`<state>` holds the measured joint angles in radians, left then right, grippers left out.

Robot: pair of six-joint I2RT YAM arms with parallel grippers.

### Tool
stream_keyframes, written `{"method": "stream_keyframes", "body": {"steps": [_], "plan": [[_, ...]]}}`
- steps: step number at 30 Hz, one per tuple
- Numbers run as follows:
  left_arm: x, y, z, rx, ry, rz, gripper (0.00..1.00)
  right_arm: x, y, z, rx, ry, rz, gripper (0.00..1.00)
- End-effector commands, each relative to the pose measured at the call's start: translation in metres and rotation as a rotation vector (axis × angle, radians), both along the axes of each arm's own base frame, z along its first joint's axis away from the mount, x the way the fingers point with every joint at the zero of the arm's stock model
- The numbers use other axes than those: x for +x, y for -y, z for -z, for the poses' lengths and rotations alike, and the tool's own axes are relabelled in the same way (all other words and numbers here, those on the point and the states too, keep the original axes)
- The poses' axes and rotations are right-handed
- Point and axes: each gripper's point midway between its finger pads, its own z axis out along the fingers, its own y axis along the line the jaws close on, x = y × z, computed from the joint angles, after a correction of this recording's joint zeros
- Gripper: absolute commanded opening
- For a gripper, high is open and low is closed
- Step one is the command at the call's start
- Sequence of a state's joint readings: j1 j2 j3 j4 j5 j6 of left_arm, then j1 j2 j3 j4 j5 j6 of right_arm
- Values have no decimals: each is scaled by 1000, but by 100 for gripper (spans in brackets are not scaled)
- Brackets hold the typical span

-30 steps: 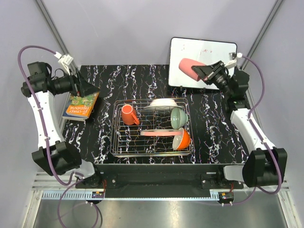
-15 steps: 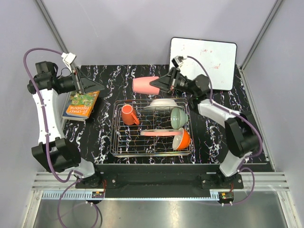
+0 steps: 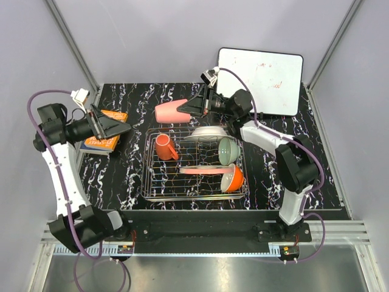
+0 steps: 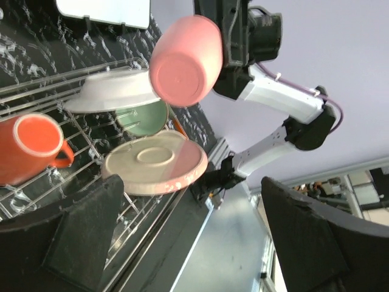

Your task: Load the mixed dishes into the dish rack

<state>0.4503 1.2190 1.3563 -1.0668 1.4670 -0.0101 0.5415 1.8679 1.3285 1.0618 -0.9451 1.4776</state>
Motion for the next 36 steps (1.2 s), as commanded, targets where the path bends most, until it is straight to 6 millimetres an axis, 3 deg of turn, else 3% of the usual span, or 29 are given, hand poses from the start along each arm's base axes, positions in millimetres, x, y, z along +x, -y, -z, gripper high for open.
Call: {"method": "stream_keyframes", "body": {"steps": [1, 5, 9, 12, 15, 25, 32, 36], "plan": [[-11, 7, -27, -161, 14, 168, 99, -19, 11, -42, -5, 181, 29, 0], [-15, 15, -45, -51, 120, 128, 99, -19, 10, -38, 1, 176, 30, 0], [14, 12, -34, 33, 60, 4, 79, -17, 7, -34, 33, 120, -4, 0], [27, 21, -22, 76, 25, -10, 95, -17, 1, -31, 53, 105, -32, 0], [36, 29, -14, 116, 23, -7, 99, -22, -3, -38, 72, 115, -56, 0], [64, 43, 6, 173, 7, 21, 99, -30, -16, -47, 118, 98, -108, 0], [70, 53, -12, 145, 35, 42, 99, -30, -33, -46, 121, 76, -149, 0], [61, 58, -21, 108, 47, 80, 99, -26, -41, -40, 118, 65, -158, 0]]}}
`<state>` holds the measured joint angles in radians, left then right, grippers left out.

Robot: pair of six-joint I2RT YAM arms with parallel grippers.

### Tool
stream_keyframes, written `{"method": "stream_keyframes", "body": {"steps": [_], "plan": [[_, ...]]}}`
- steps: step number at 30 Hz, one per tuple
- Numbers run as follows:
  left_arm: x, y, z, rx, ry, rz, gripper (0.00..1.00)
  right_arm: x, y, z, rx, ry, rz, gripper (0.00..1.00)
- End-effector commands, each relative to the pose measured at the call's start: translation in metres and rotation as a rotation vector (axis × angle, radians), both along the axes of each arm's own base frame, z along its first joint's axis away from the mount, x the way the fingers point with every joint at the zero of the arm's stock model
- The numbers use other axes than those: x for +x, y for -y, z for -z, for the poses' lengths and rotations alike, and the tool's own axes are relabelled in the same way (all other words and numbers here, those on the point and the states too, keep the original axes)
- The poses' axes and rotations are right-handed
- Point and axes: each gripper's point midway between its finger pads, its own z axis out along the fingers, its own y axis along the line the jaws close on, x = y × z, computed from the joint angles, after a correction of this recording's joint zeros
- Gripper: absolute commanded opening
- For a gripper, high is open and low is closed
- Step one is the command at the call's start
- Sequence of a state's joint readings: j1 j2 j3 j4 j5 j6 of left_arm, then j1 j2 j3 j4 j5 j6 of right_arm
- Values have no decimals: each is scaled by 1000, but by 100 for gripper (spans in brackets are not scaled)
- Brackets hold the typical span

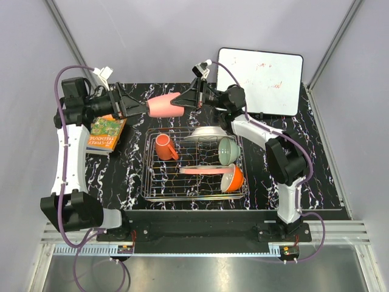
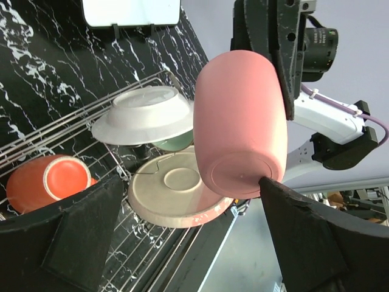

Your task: Load the mixed dishes into the dish rack

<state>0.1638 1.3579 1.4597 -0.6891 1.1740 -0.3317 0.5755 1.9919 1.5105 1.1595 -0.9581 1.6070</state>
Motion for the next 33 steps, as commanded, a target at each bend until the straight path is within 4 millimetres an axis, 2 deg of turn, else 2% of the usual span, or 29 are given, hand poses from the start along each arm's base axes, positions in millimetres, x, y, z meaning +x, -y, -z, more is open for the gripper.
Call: {"method": "stream_keyframes", "body": {"steps": [1, 5, 8, 15, 17, 24, 29, 30, 33], "plan": [[-12, 18, -28, -40, 69, 70, 99, -25, -21, -15, 48, 50, -67, 0], [-20, 22, -27, -78, 67, 101, 99, -23, -23, -14, 53, 41, -67, 0], [-24, 26, -32, -139, 28, 138, 99, -21, -26, -10, 49, 29, -70, 0], [-42, 35, -51, -195, 98, 223, 99, -20, -27, -4, 51, 26, -72, 0], [-44, 36, -50, -204, 78, 227, 99, -19, -26, -3, 50, 23, -69, 0], [-51, 37, -63, -203, 131, 256, 99, -19, -27, 7, 42, 15, -69, 0], [-48, 37, -57, -205, 121, 235, 99, -19, -26, 4, 48, 20, -67, 0], [-47, 38, -57, -206, 119, 234, 98, -19, -26, 3, 51, 20, -66, 0], [-46, 40, -56, -207, 120, 234, 86, -17, -28, 2, 58, 19, -66, 0]]}}
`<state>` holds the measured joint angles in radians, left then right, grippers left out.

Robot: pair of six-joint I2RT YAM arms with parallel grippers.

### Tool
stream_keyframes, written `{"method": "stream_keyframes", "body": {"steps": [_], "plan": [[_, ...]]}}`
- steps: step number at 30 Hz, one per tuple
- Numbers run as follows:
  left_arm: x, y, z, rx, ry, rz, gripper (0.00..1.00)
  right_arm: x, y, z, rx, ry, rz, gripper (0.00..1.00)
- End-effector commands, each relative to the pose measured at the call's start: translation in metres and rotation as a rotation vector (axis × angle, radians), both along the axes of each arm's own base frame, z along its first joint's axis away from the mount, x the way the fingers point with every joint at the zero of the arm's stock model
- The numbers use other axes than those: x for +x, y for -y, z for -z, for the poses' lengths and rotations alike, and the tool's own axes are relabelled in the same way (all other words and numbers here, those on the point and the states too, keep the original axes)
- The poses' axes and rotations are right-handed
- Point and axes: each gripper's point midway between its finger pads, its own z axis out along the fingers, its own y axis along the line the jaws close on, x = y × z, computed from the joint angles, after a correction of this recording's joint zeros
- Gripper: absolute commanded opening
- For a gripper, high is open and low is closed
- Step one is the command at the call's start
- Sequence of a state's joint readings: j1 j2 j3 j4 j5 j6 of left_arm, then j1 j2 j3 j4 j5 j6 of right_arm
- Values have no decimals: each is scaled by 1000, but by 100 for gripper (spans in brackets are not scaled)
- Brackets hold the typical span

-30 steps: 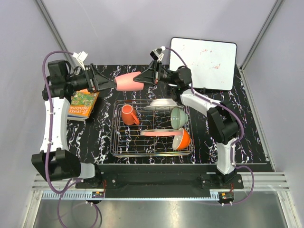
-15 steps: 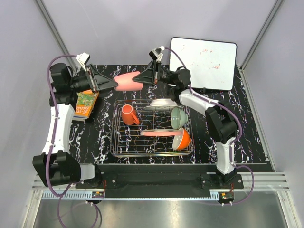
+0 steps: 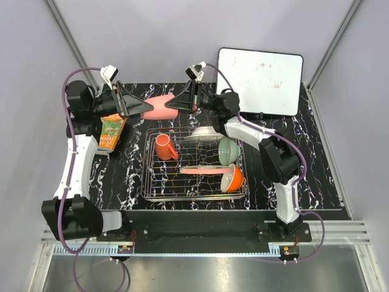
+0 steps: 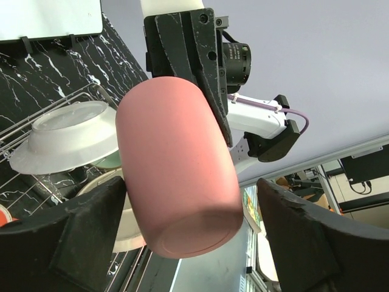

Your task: Load the mixed dishes into the dish rack

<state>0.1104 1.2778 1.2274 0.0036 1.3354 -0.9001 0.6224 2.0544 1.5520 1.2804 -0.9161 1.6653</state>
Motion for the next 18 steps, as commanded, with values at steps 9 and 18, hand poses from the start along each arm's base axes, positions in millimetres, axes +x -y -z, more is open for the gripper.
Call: {"method": "stream_keyframes", "body": {"steps": [9, 18], "plan": [[-26, 20, -11, 8, 103, 99, 40, -10, -15, 4, -12, 20, -47, 0], [-25, -8, -8, 101, 115, 62, 0, 3, 20, 31, -105, -13, 48, 66]]}}
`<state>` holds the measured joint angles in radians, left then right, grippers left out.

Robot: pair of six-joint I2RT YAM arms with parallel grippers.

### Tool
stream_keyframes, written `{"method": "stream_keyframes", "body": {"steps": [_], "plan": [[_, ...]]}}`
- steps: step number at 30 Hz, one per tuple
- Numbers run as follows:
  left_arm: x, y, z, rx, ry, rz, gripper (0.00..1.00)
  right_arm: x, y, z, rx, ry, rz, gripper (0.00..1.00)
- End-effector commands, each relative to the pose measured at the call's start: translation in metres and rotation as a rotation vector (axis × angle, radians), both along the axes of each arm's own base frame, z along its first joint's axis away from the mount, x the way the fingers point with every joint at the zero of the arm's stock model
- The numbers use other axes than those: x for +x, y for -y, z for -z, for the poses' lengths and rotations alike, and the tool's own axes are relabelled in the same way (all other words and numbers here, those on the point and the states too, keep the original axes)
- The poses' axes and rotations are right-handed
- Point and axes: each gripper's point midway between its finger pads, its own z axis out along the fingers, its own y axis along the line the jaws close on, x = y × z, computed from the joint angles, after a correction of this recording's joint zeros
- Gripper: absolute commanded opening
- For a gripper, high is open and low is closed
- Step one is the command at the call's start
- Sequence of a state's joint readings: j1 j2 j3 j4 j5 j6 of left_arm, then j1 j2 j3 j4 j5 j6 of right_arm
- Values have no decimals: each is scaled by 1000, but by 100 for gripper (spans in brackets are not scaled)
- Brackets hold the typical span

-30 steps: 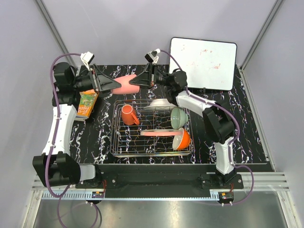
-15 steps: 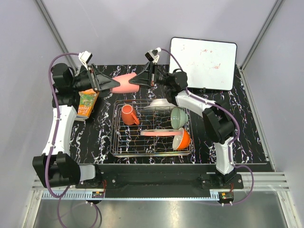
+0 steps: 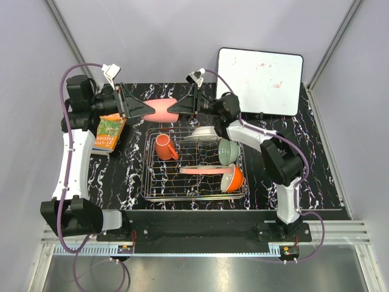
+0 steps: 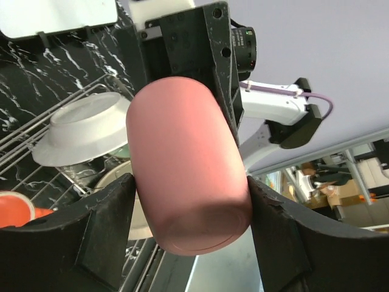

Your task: Load the mixed dishes into the dish rack

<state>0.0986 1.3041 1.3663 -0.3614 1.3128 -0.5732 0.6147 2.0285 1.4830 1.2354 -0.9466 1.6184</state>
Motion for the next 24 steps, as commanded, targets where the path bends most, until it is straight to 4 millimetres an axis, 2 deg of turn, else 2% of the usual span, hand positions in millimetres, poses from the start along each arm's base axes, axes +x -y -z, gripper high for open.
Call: {"method": "stream_keyframes", "body": {"steps": [1, 2, 3, 4, 5, 7, 8, 11, 14, 16, 20, 24], "plan": [[-21, -12, -9, 21, 57, 44, 0, 13, 29, 13, -45, -7, 73, 68], [-19, -17, -5, 53, 108, 27, 0, 15, 35, 13, -43, -13, 84, 71], [-20, -22, 8, 71, 27, -6, 0, 15, 42, 15, -44, -19, 96, 76], [-21, -25, 4, 135, 69, -26, 0, 23, 54, 16, -47, -21, 122, 81], [-30, -29, 31, 278, 58, -21, 0, 23, 61, 13, -45, -12, 135, 86], [-30, -37, 50, 410, 42, -22, 0, 28, 77, 17, -61, -18, 164, 90], [-30, -46, 66, 499, 32, -33, 0, 39, 93, 17, -65, 2, 216, 97], [-39, -63, 96, 682, 36, -27, 0, 53, 121, 12, -92, 31, 342, 100], [-47, -72, 118, 866, 71, 10, 0, 55, 137, 3, -176, 67, 468, 100], [-53, -77, 125, 943, 92, 30, 0, 64, 143, 2, -230, 145, 585, 100], [-62, -70, 129, 992, 114, 98, 0, 63, 156, -1, -286, 142, 700, 100], [-73, -61, 147, 1026, 93, 173, 0, 71, 165, 11, -322, 97, 787, 100]]}}
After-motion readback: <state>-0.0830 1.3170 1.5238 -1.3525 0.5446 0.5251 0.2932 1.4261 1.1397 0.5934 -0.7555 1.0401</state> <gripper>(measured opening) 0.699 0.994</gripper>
